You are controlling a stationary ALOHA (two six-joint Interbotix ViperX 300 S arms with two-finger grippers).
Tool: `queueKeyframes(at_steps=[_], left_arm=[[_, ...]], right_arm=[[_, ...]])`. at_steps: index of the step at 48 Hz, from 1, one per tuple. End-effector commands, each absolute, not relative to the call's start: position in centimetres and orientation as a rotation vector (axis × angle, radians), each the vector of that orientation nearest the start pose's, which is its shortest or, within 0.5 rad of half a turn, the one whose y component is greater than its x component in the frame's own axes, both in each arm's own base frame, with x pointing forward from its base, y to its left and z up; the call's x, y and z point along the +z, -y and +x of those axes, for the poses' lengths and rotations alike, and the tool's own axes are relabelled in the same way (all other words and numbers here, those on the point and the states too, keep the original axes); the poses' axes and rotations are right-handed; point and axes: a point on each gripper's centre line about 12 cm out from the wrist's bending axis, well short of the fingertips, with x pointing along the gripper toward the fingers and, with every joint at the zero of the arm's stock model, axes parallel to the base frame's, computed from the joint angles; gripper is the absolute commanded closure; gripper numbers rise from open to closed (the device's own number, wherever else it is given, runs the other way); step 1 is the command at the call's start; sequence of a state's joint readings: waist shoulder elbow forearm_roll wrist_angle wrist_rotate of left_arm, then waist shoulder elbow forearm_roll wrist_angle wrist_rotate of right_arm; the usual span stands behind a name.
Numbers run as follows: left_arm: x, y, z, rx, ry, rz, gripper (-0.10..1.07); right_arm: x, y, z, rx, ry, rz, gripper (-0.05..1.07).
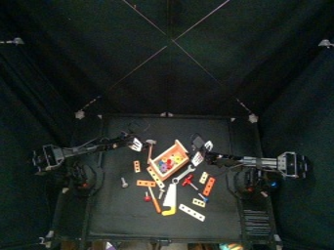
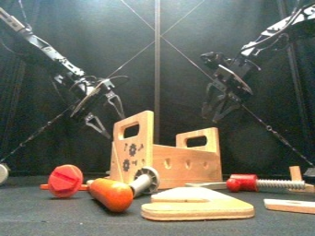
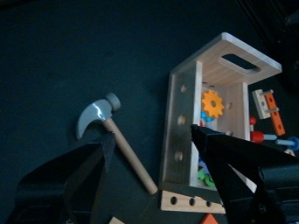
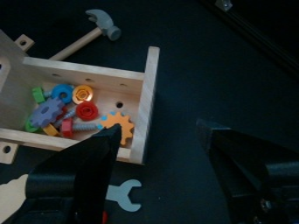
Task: Grab hammer
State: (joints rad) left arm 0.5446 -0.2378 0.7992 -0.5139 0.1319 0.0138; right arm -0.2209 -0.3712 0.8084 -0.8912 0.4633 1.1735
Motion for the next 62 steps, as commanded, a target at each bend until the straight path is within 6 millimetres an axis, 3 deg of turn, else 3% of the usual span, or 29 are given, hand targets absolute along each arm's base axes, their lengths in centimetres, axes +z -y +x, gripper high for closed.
queueKeyframes(at_steps=[1, 18, 35, 49, 62], left_arm=[[21.1, -17.5, 29.2, 0.624, -0.499, -0.664, -0.04], [21.2, -18.7, 28.9, 0.656, -0.489, -0.672, -0.04], [23.6, -19.4, 29.7, 0.630, -0.475, -0.631, -0.04], [24.0, -20.5, 29.4, 0.646, -0.486, -0.624, -0.04], [28.9, -20.4, 29.8, 0.609, -0.394, -0.563, -0.04]], right_arm=[[23.5, 10.7, 28.5, -0.667, -0.622, 0.266, 0.04], [23.5, 10.7, 28.6, -0.667, -0.622, 0.268, 0.04], [23.2, 10.7, 28.8, -0.668, -0.630, 0.269, 0.04], [23.1, 10.7, 28.8, -0.670, -0.635, 0.277, 0.04], [22.8, 10.8, 28.9, -0.672, -0.642, 0.277, 0.04]])
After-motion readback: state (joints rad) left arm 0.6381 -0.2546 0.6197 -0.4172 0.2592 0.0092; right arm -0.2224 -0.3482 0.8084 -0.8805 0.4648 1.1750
